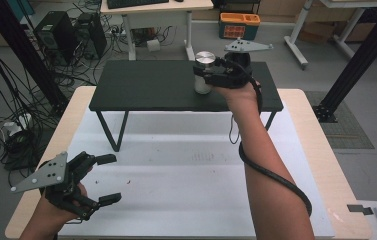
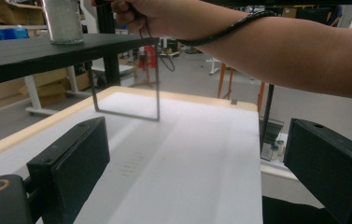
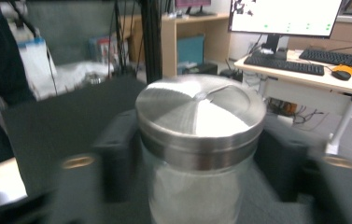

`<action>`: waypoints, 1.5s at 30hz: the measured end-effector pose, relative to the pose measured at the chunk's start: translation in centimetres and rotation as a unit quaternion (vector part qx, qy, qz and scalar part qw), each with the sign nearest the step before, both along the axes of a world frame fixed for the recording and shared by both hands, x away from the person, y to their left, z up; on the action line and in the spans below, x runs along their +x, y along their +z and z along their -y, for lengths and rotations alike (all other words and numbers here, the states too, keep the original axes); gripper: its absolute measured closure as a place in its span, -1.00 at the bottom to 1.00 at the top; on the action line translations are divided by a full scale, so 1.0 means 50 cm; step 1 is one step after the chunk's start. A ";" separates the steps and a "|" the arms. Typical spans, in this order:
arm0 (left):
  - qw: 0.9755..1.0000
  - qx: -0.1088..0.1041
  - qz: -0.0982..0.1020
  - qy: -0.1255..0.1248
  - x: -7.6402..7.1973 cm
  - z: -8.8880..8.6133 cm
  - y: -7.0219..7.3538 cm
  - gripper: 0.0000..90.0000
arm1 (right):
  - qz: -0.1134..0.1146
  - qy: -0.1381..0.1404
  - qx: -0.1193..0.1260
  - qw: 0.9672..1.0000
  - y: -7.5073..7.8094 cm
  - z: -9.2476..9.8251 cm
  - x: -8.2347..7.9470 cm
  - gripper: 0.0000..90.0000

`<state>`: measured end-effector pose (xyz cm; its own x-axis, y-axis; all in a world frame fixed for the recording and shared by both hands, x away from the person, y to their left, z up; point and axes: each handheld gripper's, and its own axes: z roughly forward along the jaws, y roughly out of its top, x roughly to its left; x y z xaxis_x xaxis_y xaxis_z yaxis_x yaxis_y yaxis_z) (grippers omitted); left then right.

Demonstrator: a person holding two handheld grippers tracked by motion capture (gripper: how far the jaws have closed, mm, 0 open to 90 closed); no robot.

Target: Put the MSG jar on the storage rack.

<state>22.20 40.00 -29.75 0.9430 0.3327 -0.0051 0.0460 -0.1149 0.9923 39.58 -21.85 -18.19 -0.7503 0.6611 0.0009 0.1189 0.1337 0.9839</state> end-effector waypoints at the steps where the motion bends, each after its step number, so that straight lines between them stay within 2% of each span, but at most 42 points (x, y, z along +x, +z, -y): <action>1: 1.000 0.000 0.000 0.000 0.000 0.000 0.000 -0.84 | 0.000 0.000 0.000 1.000 0.000 0.000 0.000 -0.41; 2: 1.000 0.002 0.000 0.000 0.000 0.000 0.000 -0.84 | -0.002 -0.012 0.016 1.000 -0.005 0.000 -0.005 -0.64; 4: 1.000 0.003 -0.001 0.000 0.000 -0.001 0.000 -0.84 | -0.005 -0.017 0.028 0.999 -0.006 0.006 -0.011 -0.66; 10: 1.000 0.005 0.001 0.004 -0.004 -0.007 0.004 -0.84 | 0.004 -0.003 0.033 0.999 0.005 0.038 -0.038 -0.68; 13: 1.000 0.003 0.003 0.008 -0.005 -0.015 0.008 -0.84 | 0.017 0.009 0.025 0.999 0.016 0.070 -0.079 -0.69; 14: 1.000 0.003 0.003 0.008 -0.005 -0.015 0.008 -0.84 | 0.017 0.009 0.025 0.999 0.016 0.070 -0.079 -0.69; 15: 1.000 0.003 0.004 0.011 -0.006 -0.019 0.010 -0.84 | 0.025 0.017 0.024 0.999 0.020 0.089 -0.104 -0.69; 17: 1.000 0.003 0.003 0.013 -0.006 -0.020 0.010 -0.84 | 0.032 0.026 0.029 0.999 0.020 0.110 -0.130 -0.69; 19: 1.000 0.003 0.003 0.014 -0.006 -0.021 0.010 -0.84 | 0.036 0.030 0.032 0.998 0.019 0.117 -0.140 -0.69; 20: 1.000 0.003 0.003 0.015 -0.005 -0.022 0.008 -0.84 | 0.046 0.037 0.033 0.998 0.015 0.134 -0.168 -0.69; 21: 1.000 0.001 0.002 0.014 -0.004 -0.022 0.007 -0.84 | 0.051 0.039 0.034 0.997 0.010 0.142 -0.186 -0.69; 22: 1.000 0.001 0.002 0.014 -0.004 -0.022 0.007 -0.84 | 0.051 0.039 0.034 0.997 0.010 0.142 -0.186 -0.69; 23: 1.000 0.000 0.002 0.014 -0.004 -0.020 0.005 -0.84 | 0.057 0.042 0.031 0.997 0.003 0.153 -0.212 -0.69; 24: 1.000 0.000 0.002 0.014 -0.004 -0.020 0.005 -0.85 | 0.057 0.042 0.031 0.997 0.003 0.153 -0.212 -0.69; 25: 1.000 -0.002 0.002 0.013 -0.002 -0.020 0.003 -0.85 | 0.060 0.048 0.031 0.997 -0.006 0.163 -0.234 -0.69; 27: 1.000 -0.001 0.003 0.014 -0.002 -0.019 0.004 -0.85 | 0.060 0.053 0.031 0.996 -0.011 0.168 -0.243 -0.68; 28: 1.000 -0.002 0.002 0.014 -0.001 -0.018 0.003 -0.85 | 0.060 0.060 0.027 0.996 -0.017 0.174 -0.260 -0.69; 31: 1.000 -0.003 0.002 0.013 0.000 -0.016 0.003 -0.85 | 0.057 0.073 0.022 0.996 -0.024 0.179 -0.272 -0.69; 35: 1.000 -0.004 0.002 0.011 0.001 -0.016 0.004 -0.85 | 0.052 0.101 -0.009 0.994 -0.054 0.186 -0.296 -0.69; 36: 1.000 -0.004 0.001 0.011 0.002 -0.017 0.004 -0.85 | 0.052 0.101 -0.009 0.994 -0.054 0.186 -0.296 -0.69; 37: 1.000 -0.005 -0.001 0.012 0.003 -0.018 0.003 -0.85 | 0.047 0.110 -0.020 0.993 -0.078 0.193 -0.304 -0.69; 40: 1.000 -0.008 -0.009 0.014 0.005 -0.020 -0.006 -0.85 | 0.032 0.109 -0.023 0.993 -0.114 0.203 -0.313 -0.69; 41: 1.000 -0.008 -0.009 0.014 0.005 -0.020 -0.006 -0.85 | 0.032 0.109 -0.023 0.993 -0.114 0.203 -0.313 -0.69; 43: 1.000 -0.012 -0.015 0.015 0.007 -0.021 -0.018 -0.85 | 0.018 0.101 -0.021 0.994 -0.155 0.211 -0.319 -0.69; 44: 1.000 -0.012 -0.015 0.015 0.007 -0.021 -0.018 -0.85 | 0.018 0.101 -0.021 0.994 -0.155 0.211 -0.319 -0.69; 45: 1.000 -0.014 -0.018 0.017 0.008 -0.021 -0.023 -0.85 | 0.006 0.098 -0.012 0.995 -0.184 0.217 -0.320 -0.69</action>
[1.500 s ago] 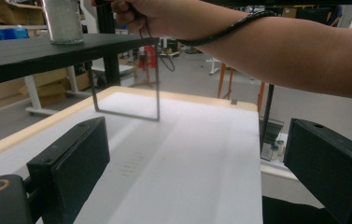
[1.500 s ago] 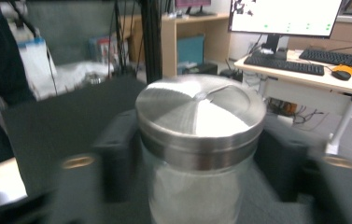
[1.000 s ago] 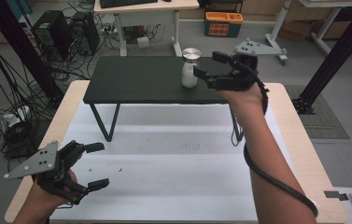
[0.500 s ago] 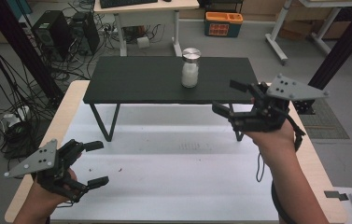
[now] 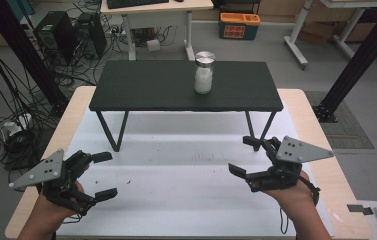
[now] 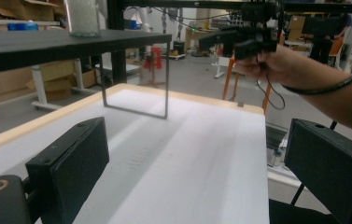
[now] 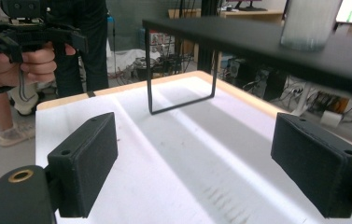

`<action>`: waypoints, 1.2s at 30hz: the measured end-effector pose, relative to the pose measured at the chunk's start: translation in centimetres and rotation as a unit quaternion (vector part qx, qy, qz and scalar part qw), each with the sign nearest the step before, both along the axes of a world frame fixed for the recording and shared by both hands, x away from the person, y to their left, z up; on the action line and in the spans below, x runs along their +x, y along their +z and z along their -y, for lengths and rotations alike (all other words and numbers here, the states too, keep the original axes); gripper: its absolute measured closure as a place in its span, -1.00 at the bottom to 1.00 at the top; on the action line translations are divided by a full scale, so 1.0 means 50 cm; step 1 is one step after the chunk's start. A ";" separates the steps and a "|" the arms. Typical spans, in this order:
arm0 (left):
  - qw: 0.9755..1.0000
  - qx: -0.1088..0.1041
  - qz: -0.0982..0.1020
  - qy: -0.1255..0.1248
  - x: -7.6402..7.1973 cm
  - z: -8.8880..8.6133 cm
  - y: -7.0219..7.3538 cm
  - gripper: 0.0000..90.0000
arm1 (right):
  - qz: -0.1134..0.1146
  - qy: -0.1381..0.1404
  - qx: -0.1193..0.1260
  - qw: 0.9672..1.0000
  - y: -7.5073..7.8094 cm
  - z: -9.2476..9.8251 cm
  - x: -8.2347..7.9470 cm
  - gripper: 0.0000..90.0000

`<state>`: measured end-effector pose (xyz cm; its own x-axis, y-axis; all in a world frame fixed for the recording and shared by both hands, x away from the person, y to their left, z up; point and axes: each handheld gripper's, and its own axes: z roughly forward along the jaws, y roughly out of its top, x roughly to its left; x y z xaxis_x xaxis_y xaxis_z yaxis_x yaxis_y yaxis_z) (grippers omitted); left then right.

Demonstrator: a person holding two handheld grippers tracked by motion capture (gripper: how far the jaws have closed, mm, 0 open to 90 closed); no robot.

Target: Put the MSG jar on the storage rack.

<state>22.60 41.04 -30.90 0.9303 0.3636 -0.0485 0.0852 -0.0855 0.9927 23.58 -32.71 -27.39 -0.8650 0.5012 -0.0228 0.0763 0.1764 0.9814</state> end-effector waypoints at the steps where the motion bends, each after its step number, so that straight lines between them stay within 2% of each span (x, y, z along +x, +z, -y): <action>1: 1.000 0.000 -0.003 0.001 0.001 0.001 -0.003 -0.85 | 0.000 0.000 0.000 1.000 0.000 0.000 0.000 -0.69; 2: 1.000 0.000 -0.006 0.001 0.002 0.001 -0.008 -0.85 | -0.009 -0.001 0.001 1.000 -0.022 0.003 -0.001 -0.69; 8: 1.000 0.000 -0.011 0.004 0.003 0.000 -0.011 -0.85 | -0.014 0.005 0.006 1.000 -0.056 0.005 -0.007 -0.68; 17: 1.000 0.000 -0.011 0.004 0.002 0.004 -0.011 -0.85 | 0.002 0.012 0.004 1.000 -0.047 0.005 -0.011 -0.69; 36: 1.000 0.004 -0.005 -0.004 0.002 0.018 0.001 -0.85 | 0.004 -0.009 0.011 1.000 -0.039 0.024 -0.029 -0.69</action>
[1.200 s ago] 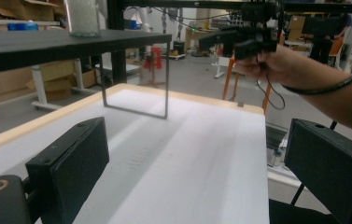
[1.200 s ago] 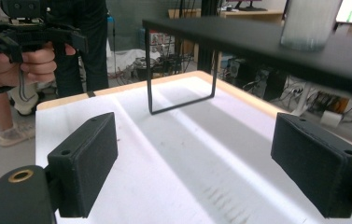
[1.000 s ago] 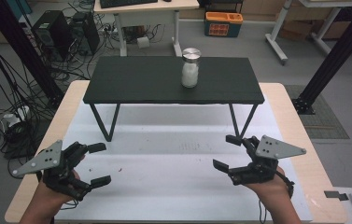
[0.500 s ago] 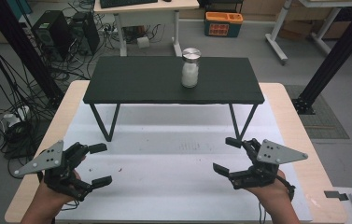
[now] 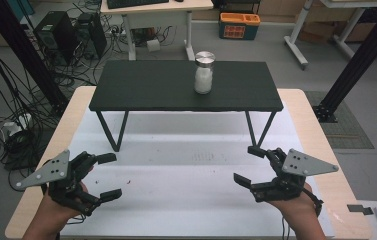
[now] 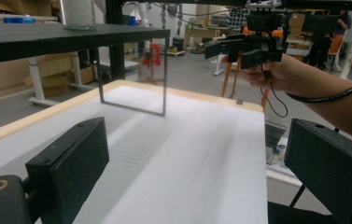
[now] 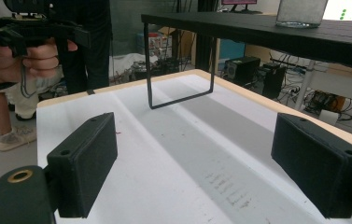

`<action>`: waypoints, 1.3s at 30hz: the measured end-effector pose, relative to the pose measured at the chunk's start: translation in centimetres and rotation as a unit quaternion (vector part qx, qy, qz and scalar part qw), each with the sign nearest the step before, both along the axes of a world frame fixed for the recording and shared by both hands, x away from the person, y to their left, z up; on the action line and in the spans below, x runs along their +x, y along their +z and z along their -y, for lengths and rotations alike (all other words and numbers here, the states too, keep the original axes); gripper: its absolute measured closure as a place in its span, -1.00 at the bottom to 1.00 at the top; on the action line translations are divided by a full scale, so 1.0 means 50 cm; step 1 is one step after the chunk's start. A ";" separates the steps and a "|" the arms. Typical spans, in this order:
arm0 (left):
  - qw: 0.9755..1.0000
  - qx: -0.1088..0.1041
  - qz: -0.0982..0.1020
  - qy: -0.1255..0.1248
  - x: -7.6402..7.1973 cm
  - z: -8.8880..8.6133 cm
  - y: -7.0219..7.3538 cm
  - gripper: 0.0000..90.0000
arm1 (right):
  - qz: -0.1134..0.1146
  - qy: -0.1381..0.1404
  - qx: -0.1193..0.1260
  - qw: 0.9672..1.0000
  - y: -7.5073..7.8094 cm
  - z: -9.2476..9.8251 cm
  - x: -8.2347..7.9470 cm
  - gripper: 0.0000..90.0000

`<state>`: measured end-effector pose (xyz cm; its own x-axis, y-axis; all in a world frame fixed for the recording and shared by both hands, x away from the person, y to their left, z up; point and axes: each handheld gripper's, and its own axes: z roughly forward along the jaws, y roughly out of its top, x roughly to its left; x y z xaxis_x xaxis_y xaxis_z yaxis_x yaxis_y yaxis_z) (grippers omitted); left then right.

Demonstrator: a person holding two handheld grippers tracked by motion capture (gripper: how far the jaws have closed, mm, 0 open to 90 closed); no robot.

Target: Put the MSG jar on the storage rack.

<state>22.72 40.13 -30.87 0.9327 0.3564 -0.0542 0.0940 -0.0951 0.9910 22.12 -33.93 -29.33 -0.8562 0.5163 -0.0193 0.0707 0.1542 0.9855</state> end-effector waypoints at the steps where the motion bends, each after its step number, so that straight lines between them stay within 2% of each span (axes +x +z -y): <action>1: 1.000 0.000 -0.001 0.000 0.000 0.001 -0.001 -0.85 | 0.001 -0.001 -0.002 1.000 0.001 0.000 0.000 -0.69; 15: 1.000 0.004 -0.008 0.007 -0.003 -0.006 -0.003 -0.85 | 0.000 -0.001 -0.007 1.000 0.013 0.003 0.005 -0.70; 39: 1.000 0.001 -0.012 0.013 0.000 -0.012 -0.011 -0.85 | -0.002 -0.001 -0.004 1.000 0.010 0.000 0.009 -0.70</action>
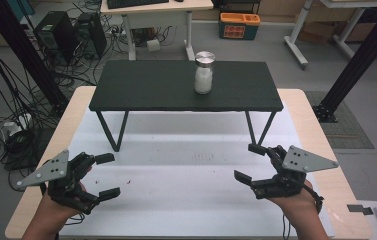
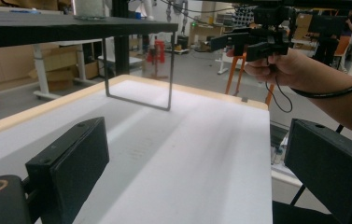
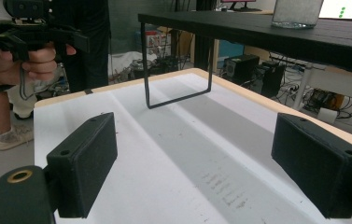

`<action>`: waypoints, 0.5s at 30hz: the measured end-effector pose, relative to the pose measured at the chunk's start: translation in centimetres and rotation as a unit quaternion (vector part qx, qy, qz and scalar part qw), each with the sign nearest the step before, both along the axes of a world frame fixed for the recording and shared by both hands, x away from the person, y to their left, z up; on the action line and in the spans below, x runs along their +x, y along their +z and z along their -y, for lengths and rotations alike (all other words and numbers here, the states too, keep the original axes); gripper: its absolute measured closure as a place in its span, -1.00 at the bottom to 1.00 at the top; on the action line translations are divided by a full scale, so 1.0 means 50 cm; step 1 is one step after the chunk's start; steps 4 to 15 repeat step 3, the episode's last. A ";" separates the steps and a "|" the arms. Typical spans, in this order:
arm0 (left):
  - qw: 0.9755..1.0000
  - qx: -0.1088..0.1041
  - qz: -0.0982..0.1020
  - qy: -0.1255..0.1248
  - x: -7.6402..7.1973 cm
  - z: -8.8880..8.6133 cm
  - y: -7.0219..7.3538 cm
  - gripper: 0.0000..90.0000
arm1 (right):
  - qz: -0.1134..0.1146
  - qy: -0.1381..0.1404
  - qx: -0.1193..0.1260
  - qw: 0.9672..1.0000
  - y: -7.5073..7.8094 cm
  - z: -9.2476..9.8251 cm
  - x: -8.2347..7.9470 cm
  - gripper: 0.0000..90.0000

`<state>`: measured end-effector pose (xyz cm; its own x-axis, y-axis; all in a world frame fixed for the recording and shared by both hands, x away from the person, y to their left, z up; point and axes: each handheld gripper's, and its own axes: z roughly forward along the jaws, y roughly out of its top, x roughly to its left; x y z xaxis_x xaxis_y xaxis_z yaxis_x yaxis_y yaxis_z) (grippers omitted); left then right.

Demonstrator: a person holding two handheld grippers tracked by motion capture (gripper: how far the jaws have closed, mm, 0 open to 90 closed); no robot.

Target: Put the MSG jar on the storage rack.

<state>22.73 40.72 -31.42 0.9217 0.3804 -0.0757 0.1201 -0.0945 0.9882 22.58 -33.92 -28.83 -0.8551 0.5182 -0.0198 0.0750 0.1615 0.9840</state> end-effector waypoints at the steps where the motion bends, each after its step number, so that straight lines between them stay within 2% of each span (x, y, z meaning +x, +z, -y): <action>1: 1.000 0.000 0.000 0.000 0.000 0.000 -0.001 -0.85 | 0.001 0.001 0.001 1.000 0.000 0.000 0.000 -0.70; 15: 1.000 0.000 0.000 0.000 -0.001 0.000 -0.002 -0.85 | 0.002 0.001 0.003 1.000 -0.001 0.000 0.000 -0.70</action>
